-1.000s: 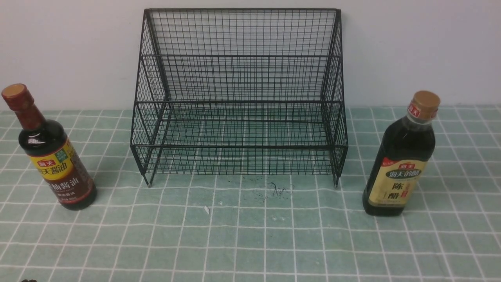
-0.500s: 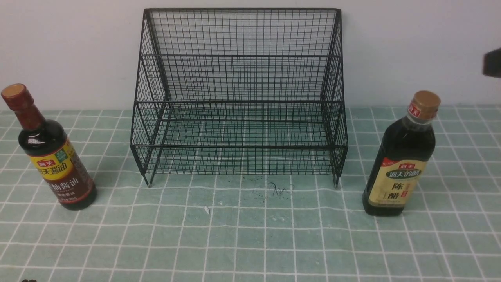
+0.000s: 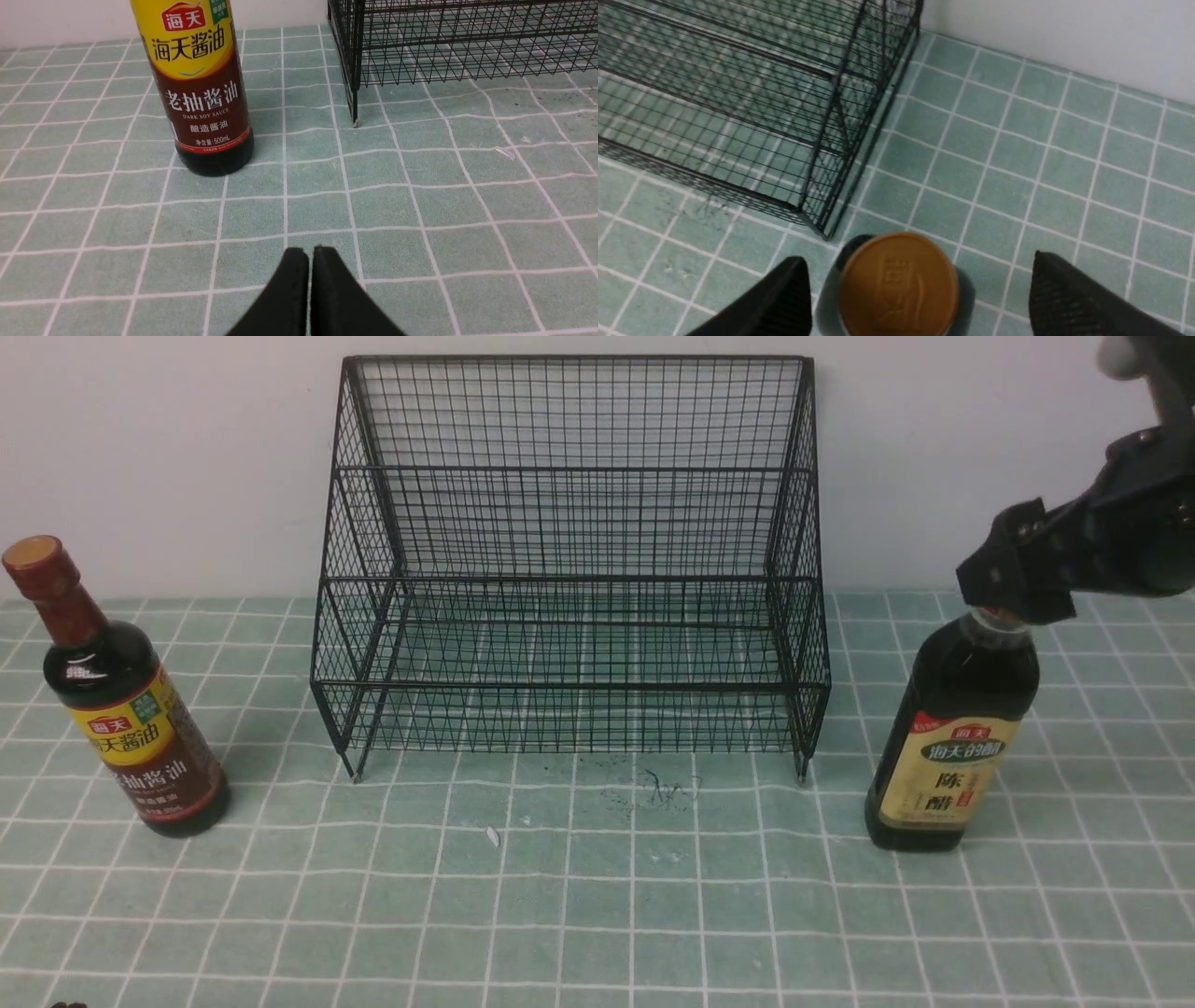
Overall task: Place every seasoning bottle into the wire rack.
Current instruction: Use the right arm to grab the condiment bottle closest to it, then use the right arm to put the condiment bottle back on the shelf
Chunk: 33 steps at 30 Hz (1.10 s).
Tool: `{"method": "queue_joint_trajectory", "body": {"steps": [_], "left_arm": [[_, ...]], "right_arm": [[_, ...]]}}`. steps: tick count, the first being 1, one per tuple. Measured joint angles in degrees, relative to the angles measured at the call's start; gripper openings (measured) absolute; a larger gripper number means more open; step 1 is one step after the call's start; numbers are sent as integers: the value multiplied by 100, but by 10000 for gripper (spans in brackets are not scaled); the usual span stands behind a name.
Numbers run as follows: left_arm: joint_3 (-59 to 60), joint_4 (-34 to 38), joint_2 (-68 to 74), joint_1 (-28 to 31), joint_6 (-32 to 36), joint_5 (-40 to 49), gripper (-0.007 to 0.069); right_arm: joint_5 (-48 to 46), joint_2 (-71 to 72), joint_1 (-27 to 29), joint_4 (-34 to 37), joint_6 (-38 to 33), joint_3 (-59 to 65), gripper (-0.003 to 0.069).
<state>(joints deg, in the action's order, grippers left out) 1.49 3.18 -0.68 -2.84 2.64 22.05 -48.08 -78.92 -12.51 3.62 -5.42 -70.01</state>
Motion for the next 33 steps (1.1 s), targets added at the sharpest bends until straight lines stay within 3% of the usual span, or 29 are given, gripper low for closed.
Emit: {"method": "queue_joint_trajectory", "body": {"steps": [5, 8, 9, 11, 25, 28, 33], "left_arm": [[0, 0, 0, 0, 0, 0, -6], [0, 0, 0, 0, 0, 0, -6], [0, 0, 0, 0, 0, 0, -6], [0, 0, 0, 0, 0, 0, -6], [0, 0, 0, 0, 0, 0, -6], [0, 0, 0, 0, 0, 0, -6], [0, 0, 0, 0, 0, 0, -6]], "right_arm": [[-18, -207, 0, -26, 184, 0, 559], [-18, -338, 0, 52, 199, 0, 505], [-66, -399, 0, 112, 199, 0, 422], [-136, -415, 0, 156, 181, 0, 323], [-1150, 728, -7, 156, 30, -348, 332], [-1359, 848, -7, 335, -15, -851, 332], [-1457, 693, -7, 1446, -618, -1804, 332]]}}
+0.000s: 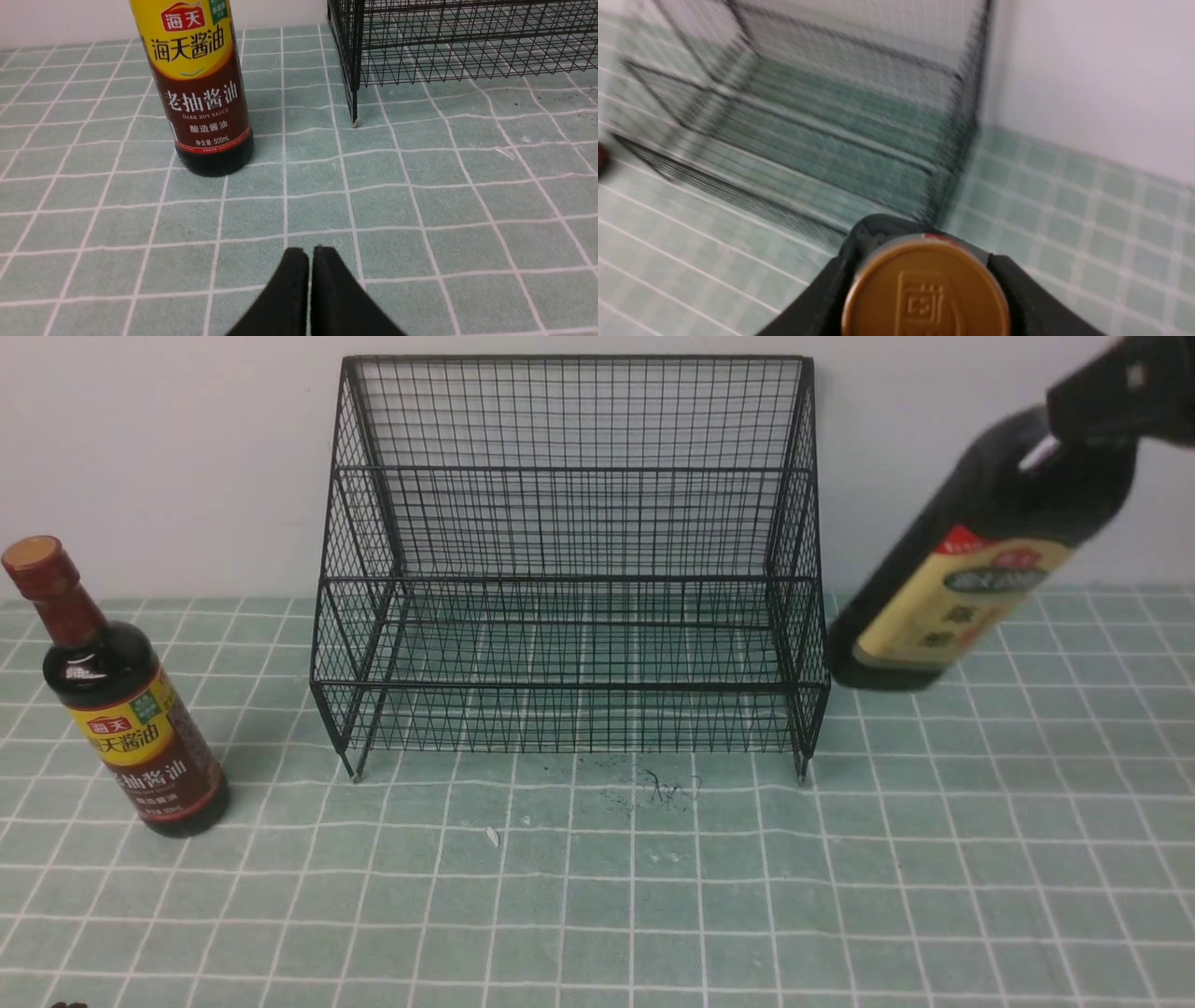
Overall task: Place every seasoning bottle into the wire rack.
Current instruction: Use the right arm to put the condiment bottle back on the shelf
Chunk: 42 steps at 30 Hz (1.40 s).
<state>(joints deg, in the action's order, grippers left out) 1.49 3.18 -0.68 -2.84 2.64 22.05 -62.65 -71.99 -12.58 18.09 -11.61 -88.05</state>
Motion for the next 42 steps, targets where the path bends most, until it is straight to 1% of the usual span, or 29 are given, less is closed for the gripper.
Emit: {"method": "queue_joint_trajectory", "body": {"steps": [4, 6, 15, 21, 24, 28, 29, 31, 32, 34, 35, 36, 37, 39, 40, 42], "left_arm": [[0, 0, 0, 0, 0, 0, -6], [0, 0, 0, 0, 0, 0, -6], [0, 0, 0, 0, 4, 0, -6], [0, 0, 0, 0, 4, 0, -6], [0, 0, 0, 0, 4, 0, -6], [0, 0, 0, 0, 4, 0, -6], [0, 0, 0, 0, 4, 0, -6], [0, 0, 0, 0, 4, 0, -6], [0, 0, 0, 0, 4, 0, -6], [0, 0, 0, 0, 4, 0, -6], [0, 0, 0, 0, 4, 0, -6], [0, 0, 0, 0, 4, 0, -6], [0, 0, 0, 0, 4, 0, -6], [0, 0, 0, 0, 4, 0, -6], [0, 0, 0, 0, 4, 0, -6], [0, 0, 0, 0, 4, 0, -6]], "right_arm": [[-5, -498, -7, 740, -309, -481, 332], [19, -771, -13, 870, -344, -618, 332], [417, -1880, -13, 813, -409, -994, 332], [475, -2227, -13, 707, -409, -1001, 332], [483, -2349, -63, 481, -403, -1001, 332], [642, -2392, -516, -260, -178, -1001, 332], [680, -2392, -614, -385, -30, -1001, 332], [760, -2399, -845, -882, 411, -1001, 332], [760, -2407, -862, -921, 452, -1001, 332], [848, -2471, -1069, -1401, 995, -1001, 332], [868, -2518, -1139, -1568, 1161, -1001, 332], [875, -2518, -1139, -1568, 1161, -1001, 332], [896, -2637, -1263, -1869, 1482, -1001, 332], [901, -2698, -1320, -2000, 1582, -1001, 332], [926, -2810, -1414, -2189, 1695, -1001, 332], [1053, -2850, -1474, -2269, 1754, -1015, 332]]}}
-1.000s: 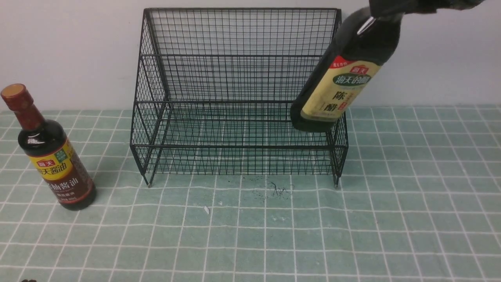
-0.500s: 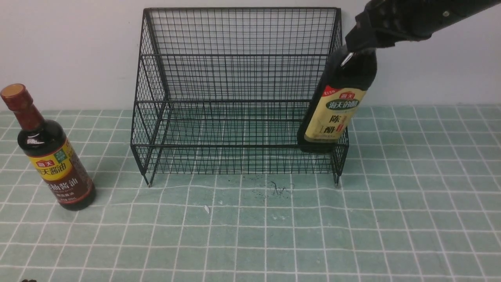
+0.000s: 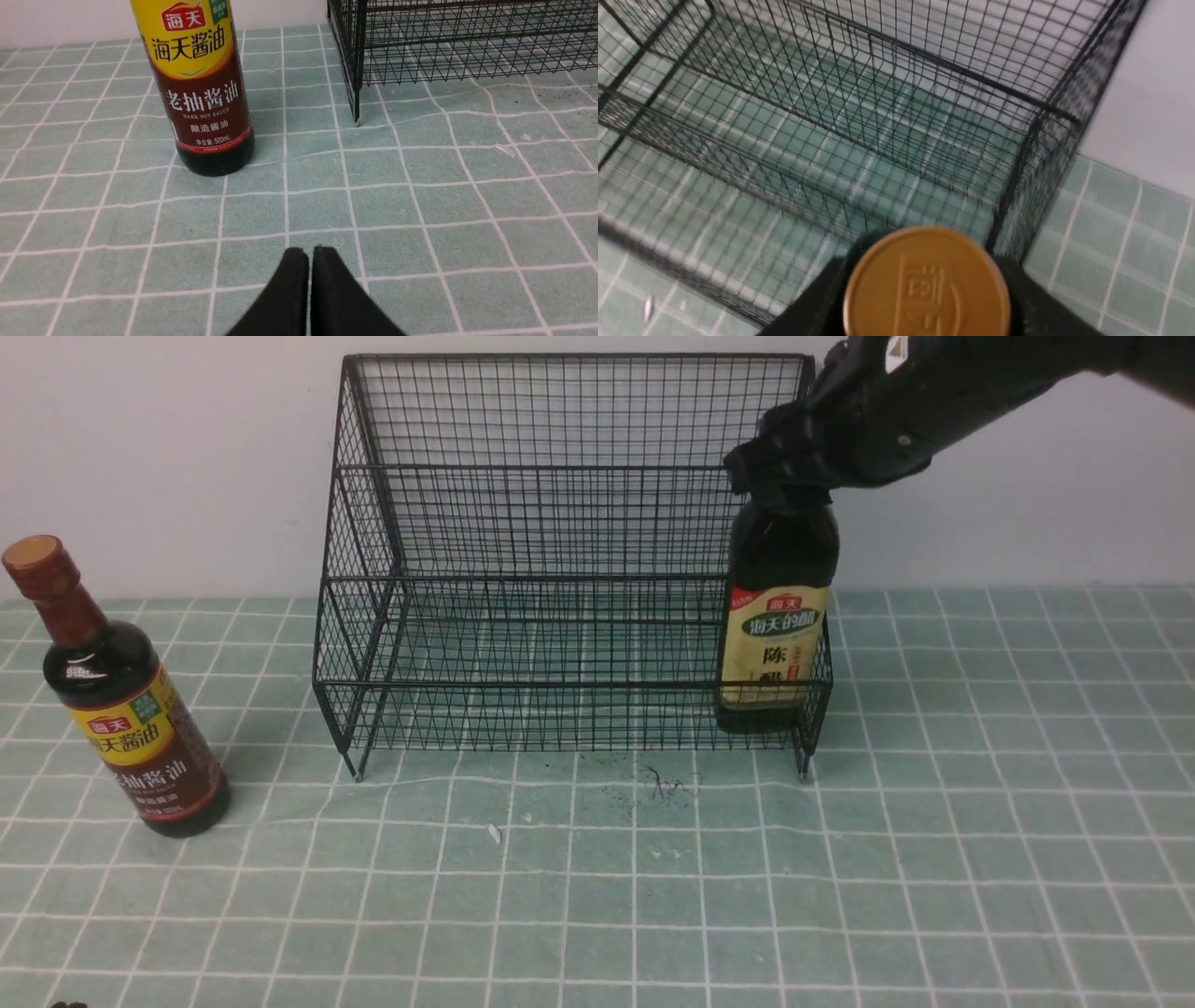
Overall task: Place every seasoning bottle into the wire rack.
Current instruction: Use the right arm to put the condiment bottle back on the shelf, then use the left arm to grab the condiment bottle closest to it
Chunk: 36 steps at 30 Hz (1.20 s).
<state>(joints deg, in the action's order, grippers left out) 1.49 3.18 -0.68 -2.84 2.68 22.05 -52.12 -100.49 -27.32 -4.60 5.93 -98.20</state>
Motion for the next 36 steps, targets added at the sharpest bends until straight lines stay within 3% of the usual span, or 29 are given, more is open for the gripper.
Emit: {"method": "queue_joint_trajectory", "body": {"steps": [6, 14, 19, 24, 29, 30, 31, 36], "left_arm": [[0, 0, 0, 0, 0, 0, -6], [0, 0, 0, 0, 0, 0, -6], [0, 0, 0, 0, 0, 0, -6], [0, 0, 0, 0, 0, 0, -6], [0, 0, 0, 0, 0, 0, -6], [0, 0, 0, 0, 0, 0, -6], [0, 0, 0, 0, 0, 0, -6], [0, 0, 0, 0, 0, 0, -6]], "right_arm": [[137, -77, -83, -97, 126, -31, 342], [455, 211, -124, -286, 115, -166, 494], [408, 796, -128, -472, 104, -290, 503], [83, 1787, -128, -737, 92, -494, 412], [-704, 3188, -128, -1011, 92, -510, 145], [-742, 3241, -128, -1009, 92, -510, 134], [-1065, 3651, -128, -1020, 110, -502, 55], [-1483, 4863, -128, -993, 431, 98, -10]]}}
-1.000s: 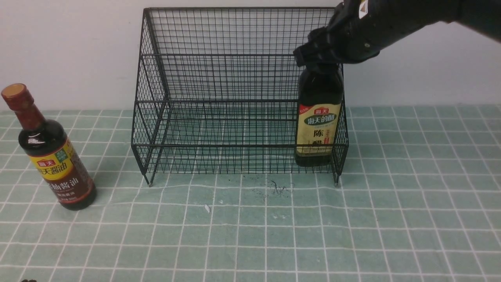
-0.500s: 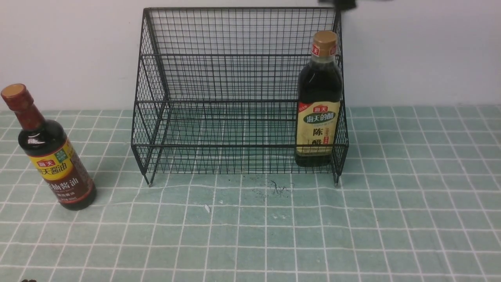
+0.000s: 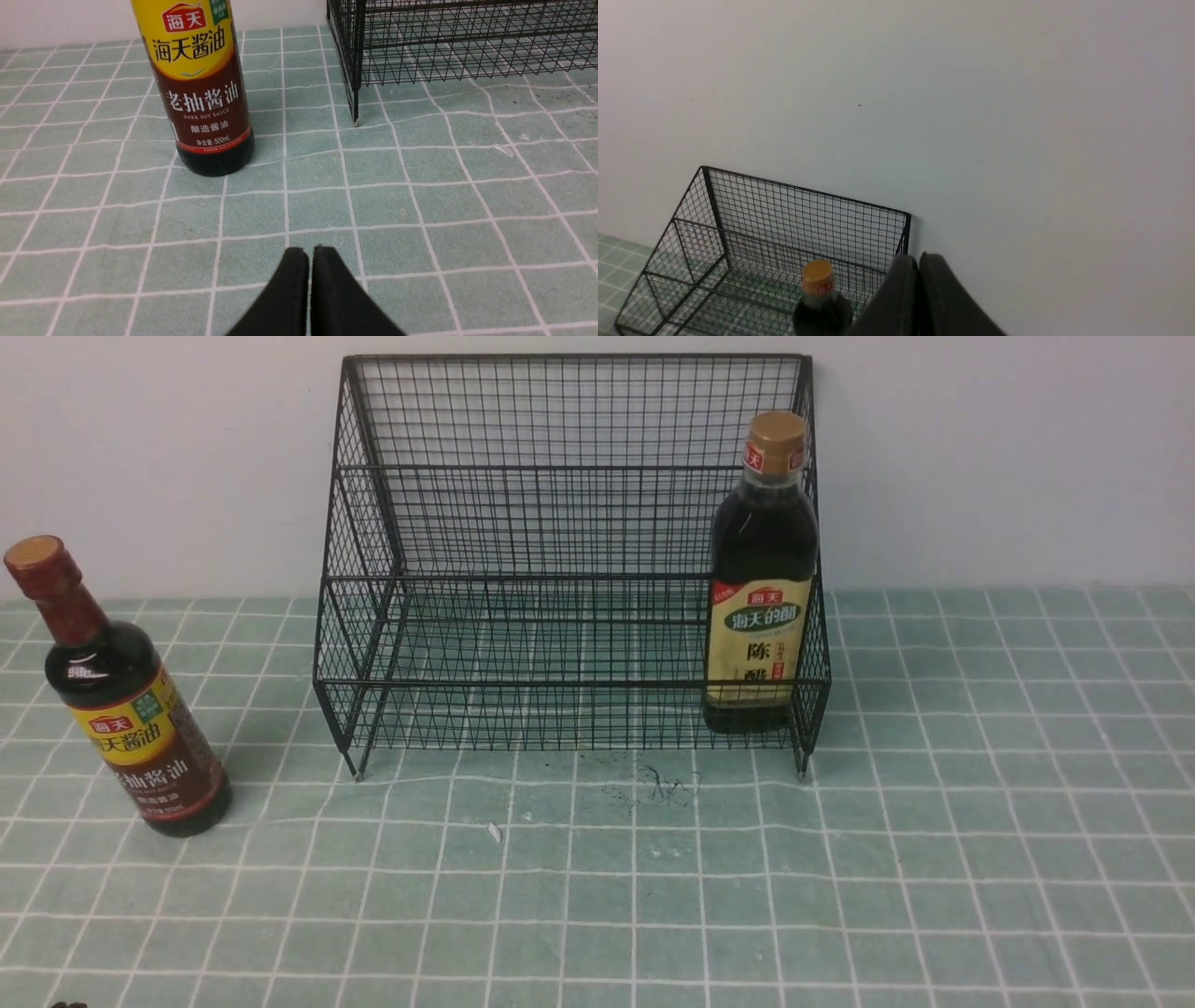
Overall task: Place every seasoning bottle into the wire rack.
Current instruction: Use the left arm to grab the condiment bottle closest to it
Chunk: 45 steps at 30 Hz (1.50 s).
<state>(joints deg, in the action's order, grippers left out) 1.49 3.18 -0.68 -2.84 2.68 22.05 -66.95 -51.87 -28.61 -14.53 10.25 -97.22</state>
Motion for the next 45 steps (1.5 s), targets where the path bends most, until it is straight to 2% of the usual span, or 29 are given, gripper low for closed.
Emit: {"method": "queue_joint_trajectory", "body": {"steps": [4, 7, 8, 9, 11, 12, 13, 17, 19, 22, 27, 30, 33, 34, 41, 42, 43, 45], "left_arm": [[0, 0, 0, 0, 0, 0, -6], [0, 0, 0, 0, 0, 0, -6], [0, 0, 0, 0, 0, 0, -6], [0, 0, 0, 0, 0, 0, -6], [0, 0, 0, 0, 0, 0, -6], [0, 0, 0, 0, 0, 0, -6], [0, 0, 0, 0, 0, 0, -6], [0, 0, 0, 0, 0, 0, -6], [0, 0, 0, 0, 0, 0, -6], [0, 0, 0, 0, 0, 0, -6], [0, 0, 0, 0, 0, 0, -6], [0, 0, 0, 0, 0, 0, -6], [0, 0, 0, 0, 0, 0, -6], [0, 0, 0, 0, 0, 0, -6], [0, 0, 0, 0, 0, 0, -6], [0, 0, 0, 0, 0, 0, -6], [0, 0, 0, 0, 0, 0, -6], [0, 0, 0, 0, 0, 0, -6]], "right_arm": [[97, 1088, 0, 95, 344, 1215, -12], [843, 2007, 0, 359, 757, 2635, -14], [910, 2007, 0, 388, 783, 2635, -14], [1504, 2397, 0, 739, 948, 3351, -14], [2265, 2717, 0, 1223, 1010, 4075, -14], [2338, 2742, 0, 1271, 1010, 4141, -14], [2872, 2884, 0, 1615, 1014, 4636, -14], [3755, 3038, 0, 2360, 1014, 5552, -14], [3902, 3038, 0, 2562, 1014, 5853, -14], [3932, 3038, 0, 2624, 999, 6089, -14], [3979, 3038, 0, 2240, 617, 6396, -14], [4122, 3106, 37, 1762, 25, 6647, -14], [4236, 3222, 318, 1624, -364, 6901, -14], [4259, 3339, 613, 1570, -508, 7116, -14], [4280, 4219, 2059, 1504, -624, 8409, -14], [4280, 4246, 2059, 1504, -624, 8456, -14], [4280, 4461, 2373, 1504, -632, 8826, -14], [4280, 4705, 2631, 1453, -632, 9245, -14]]}}
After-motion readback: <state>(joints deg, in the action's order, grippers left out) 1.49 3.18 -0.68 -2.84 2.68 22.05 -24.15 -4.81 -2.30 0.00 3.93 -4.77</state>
